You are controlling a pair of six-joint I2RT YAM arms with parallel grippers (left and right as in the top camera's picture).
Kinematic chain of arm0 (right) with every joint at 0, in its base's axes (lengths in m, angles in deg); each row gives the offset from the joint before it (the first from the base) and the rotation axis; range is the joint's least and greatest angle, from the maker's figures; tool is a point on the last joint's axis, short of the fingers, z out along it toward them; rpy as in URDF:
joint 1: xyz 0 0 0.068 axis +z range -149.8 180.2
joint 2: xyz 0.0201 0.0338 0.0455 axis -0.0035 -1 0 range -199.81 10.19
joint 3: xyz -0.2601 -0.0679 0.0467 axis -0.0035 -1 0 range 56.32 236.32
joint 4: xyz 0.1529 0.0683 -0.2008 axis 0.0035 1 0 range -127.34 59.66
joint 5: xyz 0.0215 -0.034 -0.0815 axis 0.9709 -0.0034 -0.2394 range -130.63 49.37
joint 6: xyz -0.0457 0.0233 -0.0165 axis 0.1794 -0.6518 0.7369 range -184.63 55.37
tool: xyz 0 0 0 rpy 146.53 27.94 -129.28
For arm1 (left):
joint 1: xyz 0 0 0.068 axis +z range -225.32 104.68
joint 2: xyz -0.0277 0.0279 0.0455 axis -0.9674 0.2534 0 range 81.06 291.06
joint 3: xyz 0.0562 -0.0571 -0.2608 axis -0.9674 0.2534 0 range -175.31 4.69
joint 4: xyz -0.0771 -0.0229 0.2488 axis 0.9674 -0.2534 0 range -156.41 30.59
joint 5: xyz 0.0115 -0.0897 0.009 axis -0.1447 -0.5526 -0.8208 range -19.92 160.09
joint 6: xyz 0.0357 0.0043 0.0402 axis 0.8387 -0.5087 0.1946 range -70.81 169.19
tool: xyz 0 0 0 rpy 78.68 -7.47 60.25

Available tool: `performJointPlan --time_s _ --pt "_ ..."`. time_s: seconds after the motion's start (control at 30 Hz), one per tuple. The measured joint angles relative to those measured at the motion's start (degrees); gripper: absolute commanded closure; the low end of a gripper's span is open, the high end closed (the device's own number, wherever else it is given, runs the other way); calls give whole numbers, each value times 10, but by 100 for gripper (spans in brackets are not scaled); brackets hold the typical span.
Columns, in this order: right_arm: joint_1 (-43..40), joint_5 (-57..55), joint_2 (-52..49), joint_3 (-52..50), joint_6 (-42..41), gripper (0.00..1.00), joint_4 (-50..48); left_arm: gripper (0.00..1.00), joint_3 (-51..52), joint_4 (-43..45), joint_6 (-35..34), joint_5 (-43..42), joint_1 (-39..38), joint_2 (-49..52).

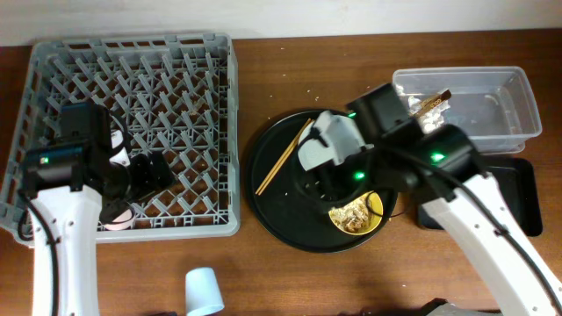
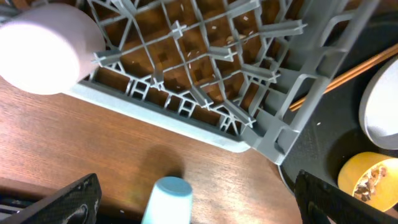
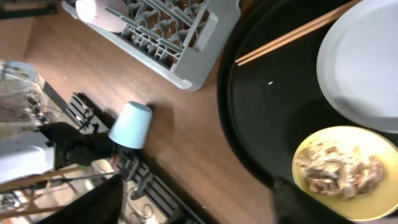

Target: Sort waste into correct bins and load items into the dishwasher rack

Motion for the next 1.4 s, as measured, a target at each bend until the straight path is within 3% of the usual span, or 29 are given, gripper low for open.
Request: performJointPlan --time_s 0.13,0.27,0.4,0.6,0.8,1.0,1.23,1.4 --pt "121 -28 -90 -11 -4 32 -2 1 -69 -29 0 -6 43 -92" --pt "158 -56 -110 -26 -2 32 0 1 -88 -31 0 -5 78 -195" --pt "188 -77 -110 -26 -23 34 18 1 -88 -31 0 -5 80 -214" --pt "194 -78 -108 -115 -181 34 -11 1 -88 -28 0 -4 80 -213" --pt "194 27 -109 -238 -374 16 -162 1 -88 -29 0 -4 80 -213" --pt "242 54 -108 -268 -541 12 -273 1 -88 -29 0 -4 80 -213" --pt "282 48 -123 -283 -669 12 -367 1 -88 -33 0 -4 80 -213" --pt "321 86 -185 -283 -707 13 -431 1 -88 -41 0 -4 80 -213"
